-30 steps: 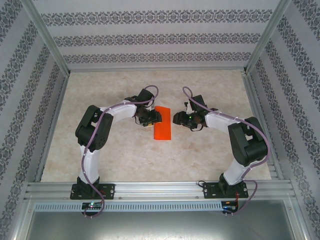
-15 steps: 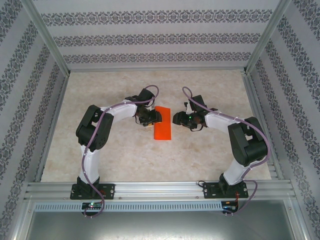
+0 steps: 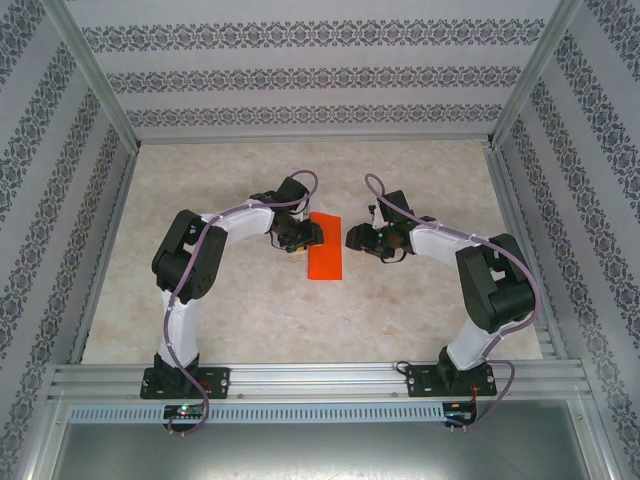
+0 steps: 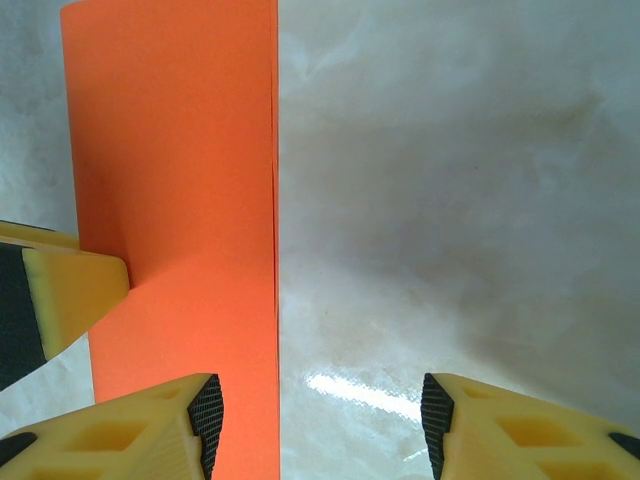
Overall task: Fold a paper plane with a square sheet of paper (fold left side to right side)
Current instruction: First fold in half a square sheet of paper at the center of the table, then hold the square sheet of paper at the center of the table.
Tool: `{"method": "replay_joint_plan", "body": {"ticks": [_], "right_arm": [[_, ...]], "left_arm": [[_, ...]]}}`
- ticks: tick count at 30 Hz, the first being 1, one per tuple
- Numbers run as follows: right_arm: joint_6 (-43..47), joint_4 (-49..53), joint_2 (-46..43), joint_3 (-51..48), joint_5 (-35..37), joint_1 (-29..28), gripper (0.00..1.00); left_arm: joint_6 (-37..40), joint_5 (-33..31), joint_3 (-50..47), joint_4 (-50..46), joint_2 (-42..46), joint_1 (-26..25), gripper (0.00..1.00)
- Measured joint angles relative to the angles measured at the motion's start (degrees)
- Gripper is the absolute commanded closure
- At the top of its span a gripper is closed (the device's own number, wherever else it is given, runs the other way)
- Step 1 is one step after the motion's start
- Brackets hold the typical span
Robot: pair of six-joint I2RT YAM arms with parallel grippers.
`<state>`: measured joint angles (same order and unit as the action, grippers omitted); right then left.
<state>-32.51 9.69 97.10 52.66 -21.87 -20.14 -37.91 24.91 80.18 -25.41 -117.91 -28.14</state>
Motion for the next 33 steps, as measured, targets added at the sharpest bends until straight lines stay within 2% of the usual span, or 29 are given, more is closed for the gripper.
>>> {"method": "replay_joint_plan", "body": {"ticks": [14, 21, 33], "right_arm": [[0.0, -0.02, 0.0, 0.0, 0.0, -0.37, 0.43], [-0.09, -0.09, 0.0, 0.0, -0.57, -0.37, 0.48], [-0.07, -0.26, -0.87, 0.0, -1.07, -0.35, 0.48]], "left_arm": [[0.2, -0.17, 0.11, -0.26, -0.02, -0.04, 0.5], [0.2, -0.35, 0.31, -0.48, -0.04, -0.13, 0.5], [0.22, -1.07, 0.63, -0.94, -0.15, -0.42, 0.5]]}}
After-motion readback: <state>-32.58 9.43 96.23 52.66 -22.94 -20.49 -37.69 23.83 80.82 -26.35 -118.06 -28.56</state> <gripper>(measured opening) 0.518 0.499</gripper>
